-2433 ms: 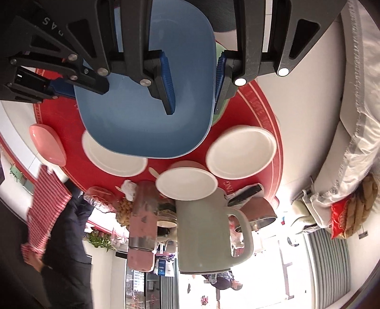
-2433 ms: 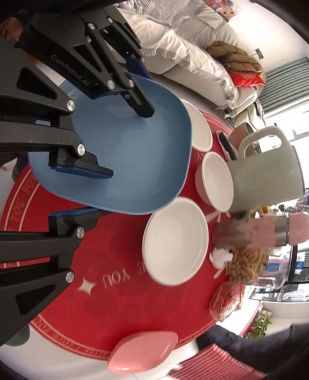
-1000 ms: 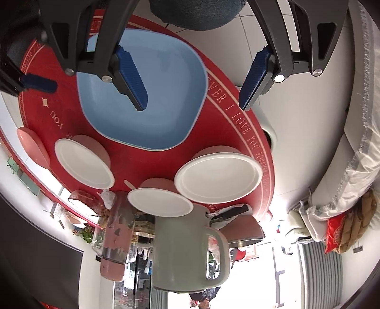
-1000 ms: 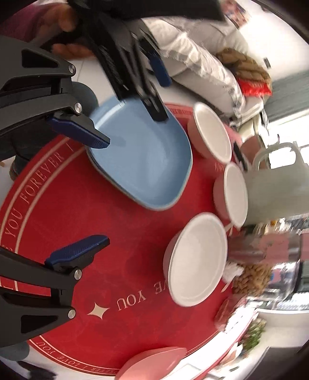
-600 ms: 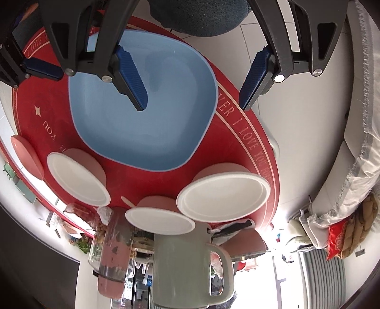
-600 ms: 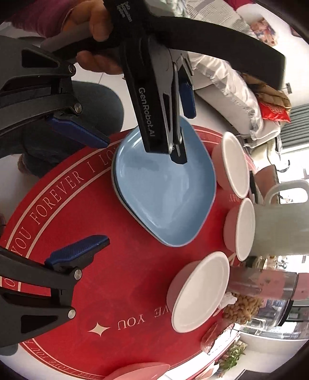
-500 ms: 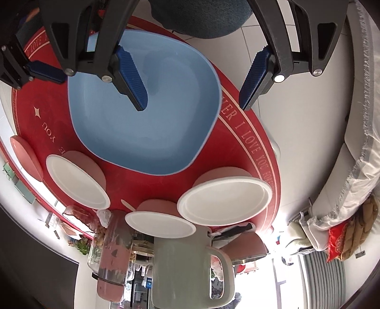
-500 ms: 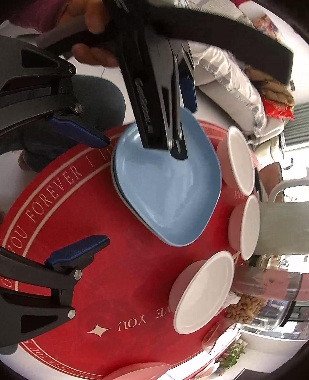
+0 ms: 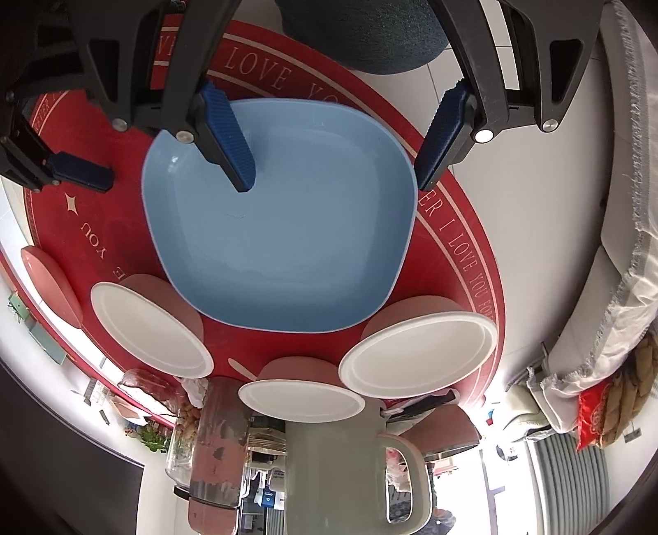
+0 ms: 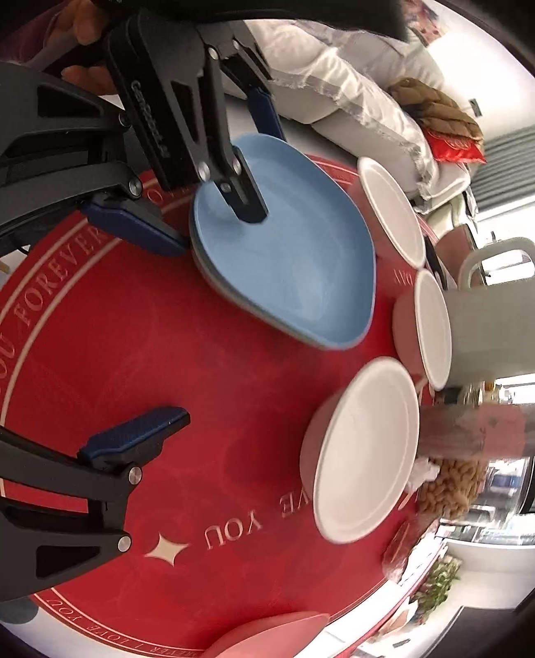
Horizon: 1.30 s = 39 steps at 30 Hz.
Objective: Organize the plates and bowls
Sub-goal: 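Move the right tool to the pink square plate and grip its rim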
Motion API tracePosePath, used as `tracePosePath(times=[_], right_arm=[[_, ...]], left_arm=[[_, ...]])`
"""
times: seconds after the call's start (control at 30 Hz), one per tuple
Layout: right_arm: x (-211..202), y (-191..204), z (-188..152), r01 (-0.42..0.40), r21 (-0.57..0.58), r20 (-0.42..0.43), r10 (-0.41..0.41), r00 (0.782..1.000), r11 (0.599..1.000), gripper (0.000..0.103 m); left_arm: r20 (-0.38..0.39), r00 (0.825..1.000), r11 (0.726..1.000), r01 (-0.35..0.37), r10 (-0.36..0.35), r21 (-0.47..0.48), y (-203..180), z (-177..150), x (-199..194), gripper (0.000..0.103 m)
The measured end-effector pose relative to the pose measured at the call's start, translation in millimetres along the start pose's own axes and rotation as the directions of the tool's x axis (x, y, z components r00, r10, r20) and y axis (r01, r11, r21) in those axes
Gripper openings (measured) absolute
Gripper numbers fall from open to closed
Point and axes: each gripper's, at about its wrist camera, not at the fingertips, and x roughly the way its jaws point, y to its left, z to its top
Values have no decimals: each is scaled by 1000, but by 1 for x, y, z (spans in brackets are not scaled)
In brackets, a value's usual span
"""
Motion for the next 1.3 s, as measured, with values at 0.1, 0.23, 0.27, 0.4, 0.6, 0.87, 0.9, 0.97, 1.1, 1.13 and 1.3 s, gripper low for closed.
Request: tracePosePath(times=[0.1, 0.23, 0.27, 0.4, 0.6, 0.87, 0.9, 0.97, 1.1, 1.13, 1.3], right_arm=[[-6, -13, -1, -11, 23, 11, 11, 1000, 1000, 76], [-14, -32, -3, -6, 64, 29, 4, 1000, 998, 76], [-15, -38, -4, -5, 77, 32, 2, 999, 997, 76], [-20, -58, -5, 0, 126, 37, -4, 999, 992, 76], [-30, -88, -12, -4, 186, 59, -7, 998, 983, 76], [-56, -141, -19, 0, 276, 115, -33, 993, 961, 76], [-61, -148, -20, 5, 285, 125, -42, 991, 958, 76], [-73, -165, -24, 18, 310, 147, -67, 987, 951, 76], [-98, -205, -30, 43, 383, 180, -120, 976, 923, 76], [-103, -216, -31, 53, 404, 182, -137, 974, 913, 76], [-115, -268, -35, 89, 503, 163, -196, 967, 860, 76]], left_arm=[[-10, 1000, 1000, -6, 6, 1, -3, 2, -1, 82], [-29, 1000, 1000, 7, -8, -13, -7, 6, -1, 82], [-26, 1000, 1000, 6, -6, -10, -10, 7, -2, 82], [-20, 1000, 1000, -14, 14, 11, -19, 10, -2, 82], [-14, 998, 998, -65, 65, -17, -11, 12, -7, 82], [39, 999, 999, -39, 37, 37, -51, 28, -32, 82], [43, 999, 998, -19, 17, 62, -65, 31, -34, 82], [40, 999, 994, 18, -22, 106, -90, 37, -36, 82], [15, 995, 976, 98, -103, 193, -149, 48, -34, 82], [10, 993, 970, 115, -120, 214, -164, 51, -33, 82], [-20, 985, 948, 169, -170, 268, -229, 66, -17, 82]])
